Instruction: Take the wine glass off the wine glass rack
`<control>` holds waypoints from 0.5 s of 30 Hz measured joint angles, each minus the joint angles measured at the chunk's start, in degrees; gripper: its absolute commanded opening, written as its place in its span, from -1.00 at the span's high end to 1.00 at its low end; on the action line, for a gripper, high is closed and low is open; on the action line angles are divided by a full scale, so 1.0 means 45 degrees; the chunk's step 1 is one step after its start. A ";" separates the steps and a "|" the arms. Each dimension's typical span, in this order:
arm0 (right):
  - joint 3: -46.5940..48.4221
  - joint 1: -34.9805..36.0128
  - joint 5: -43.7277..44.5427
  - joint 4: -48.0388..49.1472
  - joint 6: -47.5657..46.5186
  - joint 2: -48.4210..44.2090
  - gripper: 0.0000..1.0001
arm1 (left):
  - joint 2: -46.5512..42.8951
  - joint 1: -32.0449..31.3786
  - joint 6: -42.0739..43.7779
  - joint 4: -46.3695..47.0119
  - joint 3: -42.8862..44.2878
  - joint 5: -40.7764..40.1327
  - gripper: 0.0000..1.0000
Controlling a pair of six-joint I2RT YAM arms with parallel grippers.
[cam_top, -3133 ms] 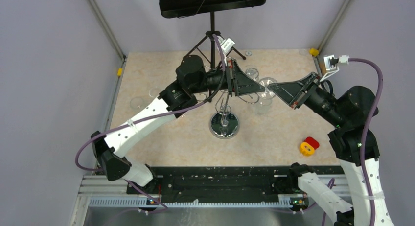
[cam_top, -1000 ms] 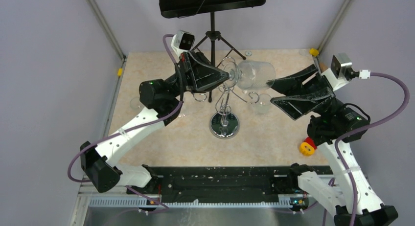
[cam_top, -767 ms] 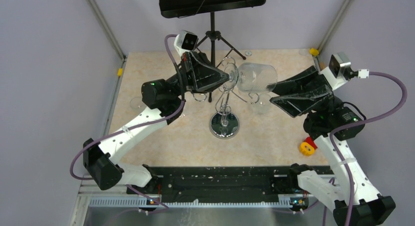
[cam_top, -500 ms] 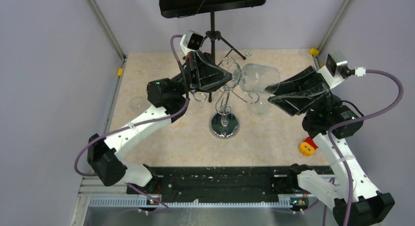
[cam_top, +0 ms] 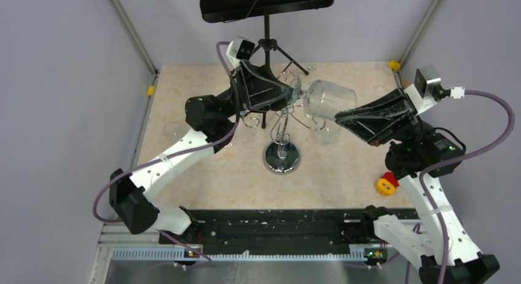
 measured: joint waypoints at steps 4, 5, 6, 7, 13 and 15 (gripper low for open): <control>0.0228 0.0000 0.0559 -0.2225 -0.1506 -0.0777 1.00 | -0.0097 0.0049 0.1103 -0.1054 0.0000 0.0053 -0.58; 0.0291 0.0000 0.0797 -0.2827 -0.1928 -0.0986 1.00 | -0.0165 0.0053 0.1409 -0.1316 0.0000 0.0068 -0.73; 0.0369 0.0000 0.1054 -0.3434 -0.2346 -0.1190 1.00 | -0.0272 0.0063 0.1729 -0.1651 0.0000 0.0073 -0.77; 0.0452 0.0000 0.1375 -0.4119 -0.2812 -0.1394 1.00 | -0.0393 0.0063 0.2050 -0.1953 0.0000 0.0073 -0.78; 0.2011 0.0005 0.3993 -0.9384 -0.5882 -0.2152 1.00 | -0.1336 0.0214 0.3784 -0.3643 -0.0112 0.0053 -0.84; 0.2817 0.0005 0.5246 -1.1375 -0.6849 -0.2113 1.00 | -0.1651 0.0359 0.4192 -0.4012 -0.0243 0.0063 -0.84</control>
